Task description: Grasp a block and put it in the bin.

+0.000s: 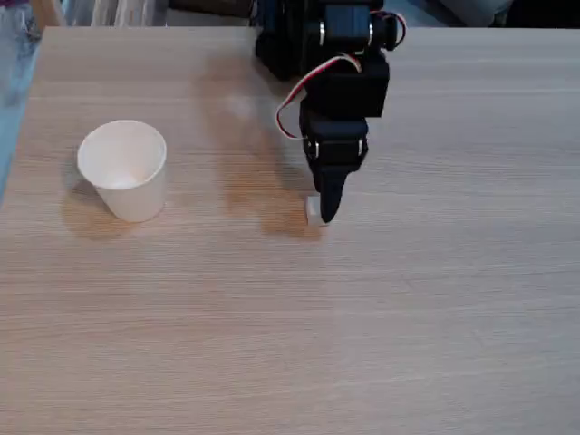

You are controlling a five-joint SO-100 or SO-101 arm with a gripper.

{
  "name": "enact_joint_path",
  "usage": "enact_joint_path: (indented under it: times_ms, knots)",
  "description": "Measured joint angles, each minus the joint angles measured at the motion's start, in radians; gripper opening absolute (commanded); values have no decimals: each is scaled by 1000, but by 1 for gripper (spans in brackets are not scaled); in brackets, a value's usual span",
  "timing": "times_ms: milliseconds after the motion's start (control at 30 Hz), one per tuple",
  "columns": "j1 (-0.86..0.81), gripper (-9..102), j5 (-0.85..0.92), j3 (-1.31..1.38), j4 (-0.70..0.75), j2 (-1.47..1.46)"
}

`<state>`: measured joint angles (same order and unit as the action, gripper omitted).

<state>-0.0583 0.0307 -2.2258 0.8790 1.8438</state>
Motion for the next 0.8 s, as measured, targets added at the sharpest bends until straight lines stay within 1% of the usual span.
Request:
enact_joint_path:
  times_ms: [267, 800]
  knots:
    - [21, 18, -3, -3, 2, 0]
    - [35, 19, -12, -54, 5, 0]
